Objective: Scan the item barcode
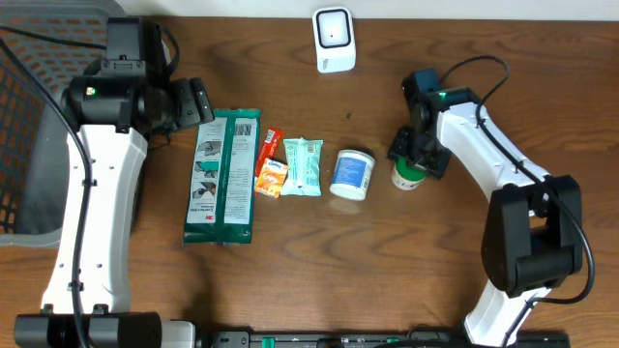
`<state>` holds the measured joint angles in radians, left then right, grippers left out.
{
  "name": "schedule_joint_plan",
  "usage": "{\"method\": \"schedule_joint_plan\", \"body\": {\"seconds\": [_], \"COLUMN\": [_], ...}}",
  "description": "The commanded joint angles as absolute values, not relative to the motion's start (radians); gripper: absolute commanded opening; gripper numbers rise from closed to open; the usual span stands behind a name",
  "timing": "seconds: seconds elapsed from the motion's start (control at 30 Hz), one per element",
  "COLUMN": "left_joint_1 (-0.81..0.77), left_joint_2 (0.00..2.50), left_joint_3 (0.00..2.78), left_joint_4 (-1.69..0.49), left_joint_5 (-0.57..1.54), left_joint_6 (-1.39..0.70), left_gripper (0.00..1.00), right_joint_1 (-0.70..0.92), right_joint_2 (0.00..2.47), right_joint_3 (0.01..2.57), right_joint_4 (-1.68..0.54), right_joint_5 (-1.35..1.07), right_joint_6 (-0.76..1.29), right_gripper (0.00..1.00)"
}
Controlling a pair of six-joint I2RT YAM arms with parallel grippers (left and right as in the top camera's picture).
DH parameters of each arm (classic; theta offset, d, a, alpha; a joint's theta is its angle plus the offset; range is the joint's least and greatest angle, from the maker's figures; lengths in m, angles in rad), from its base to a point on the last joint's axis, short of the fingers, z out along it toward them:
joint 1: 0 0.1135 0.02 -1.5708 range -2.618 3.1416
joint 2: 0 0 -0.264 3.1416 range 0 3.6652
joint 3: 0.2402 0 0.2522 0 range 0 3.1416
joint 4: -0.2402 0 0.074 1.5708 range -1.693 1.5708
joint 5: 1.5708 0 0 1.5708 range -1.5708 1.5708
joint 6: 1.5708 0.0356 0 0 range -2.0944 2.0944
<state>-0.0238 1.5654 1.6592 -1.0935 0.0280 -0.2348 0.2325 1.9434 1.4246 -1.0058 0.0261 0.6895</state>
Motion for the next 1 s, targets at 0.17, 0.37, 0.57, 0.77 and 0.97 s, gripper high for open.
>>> {"method": "schedule_joint_plan", "body": {"seconds": [0.17, 0.37, 0.57, 0.77, 0.97], "left_joint_1": [-0.021, -0.021, -0.021, -0.021, -0.021], "left_joint_2": [1.573, 1.573, 1.573, 1.573, 1.573], "left_joint_3": [1.658, 1.658, 1.658, 1.658, 1.658], "left_joint_4": [-1.095, -1.095, -1.095, -1.095, -1.095], "left_joint_5": [0.035, 0.035, 0.035, 0.035, 0.035], "left_joint_6": [-0.229, -0.229, -0.229, -0.229, -0.229], "left_gripper": [0.88, 0.88, 0.88, 0.88, 0.88], "right_joint_1": [0.199, 0.176, 0.142, 0.117, 0.120], "right_joint_2": [1.930, 1.930, 1.930, 1.930, 1.966], "right_joint_3": [1.429, 1.547, 1.840, 2.030, 1.978], "right_joint_4": [-0.953, -1.066, -1.303, -1.408, -1.411], "right_joint_5": [0.138, 0.097, -0.024, -0.095, -0.110], "right_joint_6": [0.343, 0.292, 0.235, 0.238, 0.238], "right_gripper": [0.75, 0.96, 0.96, 0.97, 0.99]}}
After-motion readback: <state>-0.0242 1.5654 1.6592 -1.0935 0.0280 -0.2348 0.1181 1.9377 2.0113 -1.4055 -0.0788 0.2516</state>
